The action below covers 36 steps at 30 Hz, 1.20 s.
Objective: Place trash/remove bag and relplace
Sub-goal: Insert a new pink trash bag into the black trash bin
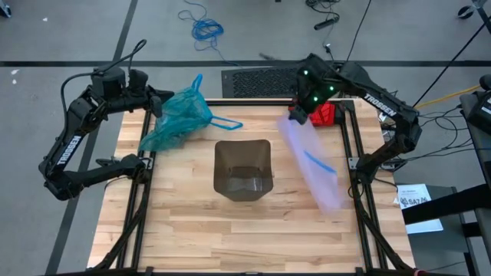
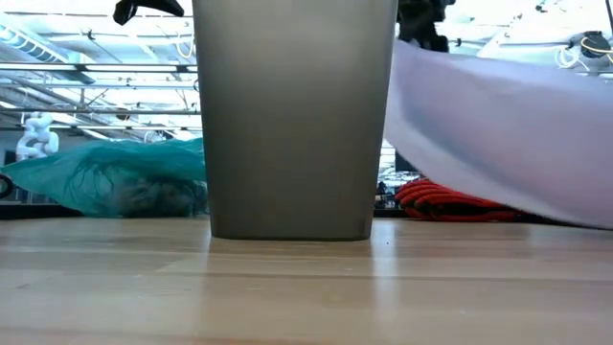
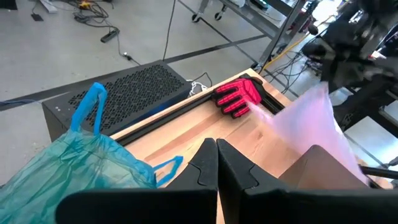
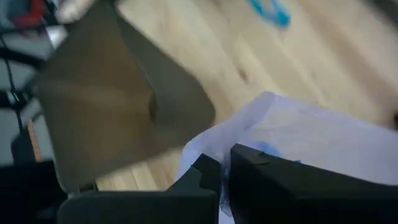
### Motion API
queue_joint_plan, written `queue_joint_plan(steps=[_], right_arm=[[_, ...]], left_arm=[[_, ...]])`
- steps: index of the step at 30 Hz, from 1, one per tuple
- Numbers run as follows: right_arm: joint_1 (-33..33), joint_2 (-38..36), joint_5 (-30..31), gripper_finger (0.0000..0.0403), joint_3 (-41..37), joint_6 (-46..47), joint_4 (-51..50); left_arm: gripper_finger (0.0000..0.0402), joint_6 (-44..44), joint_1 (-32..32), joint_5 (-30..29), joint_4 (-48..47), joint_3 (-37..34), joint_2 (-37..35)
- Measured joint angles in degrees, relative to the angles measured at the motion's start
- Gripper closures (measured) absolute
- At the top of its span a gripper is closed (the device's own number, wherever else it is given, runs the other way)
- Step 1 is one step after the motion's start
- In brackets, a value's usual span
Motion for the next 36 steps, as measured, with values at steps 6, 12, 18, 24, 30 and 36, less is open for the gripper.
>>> queue_joint_plan(steps=[6,12,18,24,30,36], right_arm=[[0.34,0.02,-0.19,0.0403,3.31,2.85,11.1],[2.69,0.02,-1.99,0.0403,3.5,2.07,21.11],[5.86,0.02,-1.97,0.0403,3.5,1.69,30.53],[7.94,0.02,-3.28,0.0403,3.48,2.8,39.35],[8.56,0.02,-7.12,0.0403,5.94,6.12,47.16],[8.59,-0.01,-7.82,0.0403,13.03,7.29,48.09]], left_arm=[[0.0402,-0.11,0.0,4.6,1.51,0.0,0.38],[0.0401,-1.59,0.0,13.08,10.37,-0.02,2.23],[0.037,-2.55,-1.26,16.83,21.56,-0.02,4.78],[0.0297,-4.02,-4.21,20.45,30.52,0.0,6.94],[0.0237,-5.04,-8.0,22.04,35.15,0.0,9.21],[0.0219,-5.02,-10.97,22.1,40.55,0.0,10.23]])
